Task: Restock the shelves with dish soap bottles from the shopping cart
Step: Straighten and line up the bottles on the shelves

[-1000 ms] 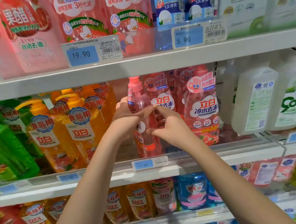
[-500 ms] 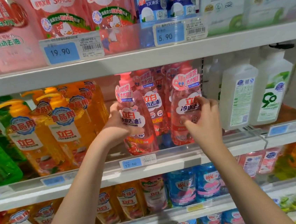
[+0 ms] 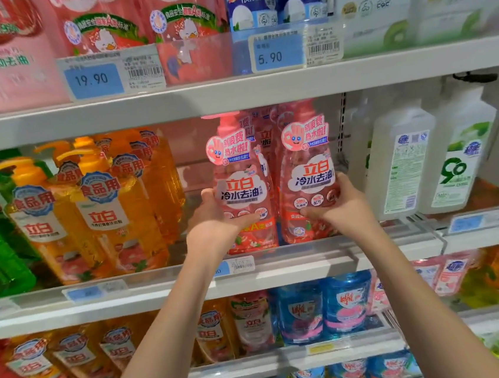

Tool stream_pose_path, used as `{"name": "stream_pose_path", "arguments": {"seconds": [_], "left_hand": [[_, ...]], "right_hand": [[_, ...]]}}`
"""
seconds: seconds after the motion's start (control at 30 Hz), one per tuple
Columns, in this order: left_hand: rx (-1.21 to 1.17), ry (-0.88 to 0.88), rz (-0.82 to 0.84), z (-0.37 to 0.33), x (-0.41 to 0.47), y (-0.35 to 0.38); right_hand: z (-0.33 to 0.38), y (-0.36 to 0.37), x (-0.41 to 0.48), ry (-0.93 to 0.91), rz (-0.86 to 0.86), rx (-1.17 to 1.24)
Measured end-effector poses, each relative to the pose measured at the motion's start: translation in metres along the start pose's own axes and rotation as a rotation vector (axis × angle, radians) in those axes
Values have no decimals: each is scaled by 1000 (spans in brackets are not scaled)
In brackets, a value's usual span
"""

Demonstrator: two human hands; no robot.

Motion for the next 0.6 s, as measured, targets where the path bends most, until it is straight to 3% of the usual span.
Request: {"name": "stream_pose_path", "arguments": {"seconds": [0.2,0.37,0.6], "left_hand": [[34,64,-71,-5,-10,-2],[88,52,-66,-7,-11,-2],[38,95,-113,-3,-16,-6]], "right_hand": [[-6,-7,6,-19,35,16],[-11,-5,9,23,245,131],[-7,-8,24,-28,379,48]]}}
Point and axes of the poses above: each hand's wrist, its own x-axis towards the middle knuckle, its own y-axis out of the palm, z = x × y, the point moved 5 cm from there along x, towards the middle knuckle, and after that the axes turned 8 degrees about -z, right-handed, at the moved point
